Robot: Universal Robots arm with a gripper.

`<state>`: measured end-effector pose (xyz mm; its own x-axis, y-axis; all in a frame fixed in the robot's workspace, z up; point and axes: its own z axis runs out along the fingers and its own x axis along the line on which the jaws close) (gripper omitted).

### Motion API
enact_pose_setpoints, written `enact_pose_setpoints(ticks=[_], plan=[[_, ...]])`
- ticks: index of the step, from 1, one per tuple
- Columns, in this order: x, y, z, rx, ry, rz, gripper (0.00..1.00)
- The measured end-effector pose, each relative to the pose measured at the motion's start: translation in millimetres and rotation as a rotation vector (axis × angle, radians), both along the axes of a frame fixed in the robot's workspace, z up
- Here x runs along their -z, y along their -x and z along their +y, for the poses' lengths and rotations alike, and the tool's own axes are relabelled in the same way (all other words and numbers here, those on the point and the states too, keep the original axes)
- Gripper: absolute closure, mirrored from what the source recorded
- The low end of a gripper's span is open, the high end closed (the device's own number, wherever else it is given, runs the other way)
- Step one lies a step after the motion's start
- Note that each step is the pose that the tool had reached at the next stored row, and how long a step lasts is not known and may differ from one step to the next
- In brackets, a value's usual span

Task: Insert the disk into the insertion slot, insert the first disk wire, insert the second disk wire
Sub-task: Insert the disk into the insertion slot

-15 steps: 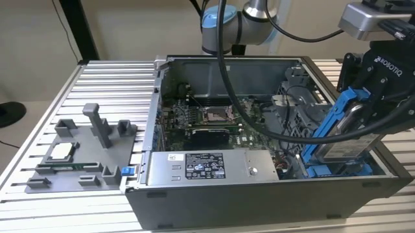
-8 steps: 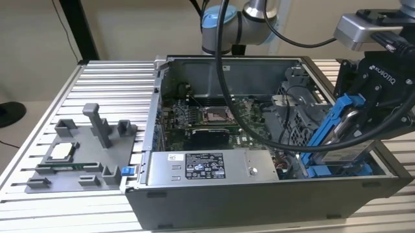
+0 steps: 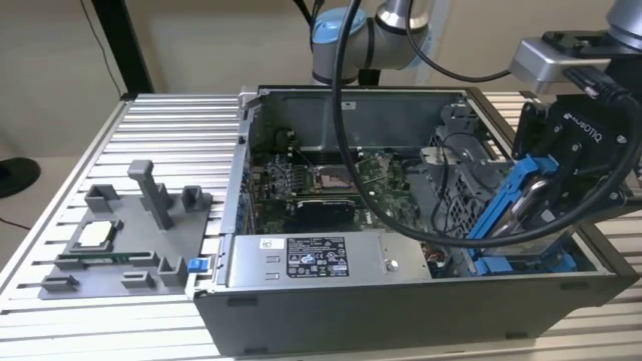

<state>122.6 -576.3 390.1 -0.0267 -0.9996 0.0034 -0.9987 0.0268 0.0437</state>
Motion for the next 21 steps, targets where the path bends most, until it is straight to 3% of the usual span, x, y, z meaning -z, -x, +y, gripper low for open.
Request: enact_pose_setpoints(ticks=[8, 9, 21], plan=[[0.9, 0.0, 0.0, 0.000, 0.0001, 0.0000, 1.00], [0.8, 0.0, 0.0, 0.000, 0.0004, 0.0000, 0.00], [1.1, 0.0, 0.0, 0.000, 0.0001, 0.0000, 0.00]])
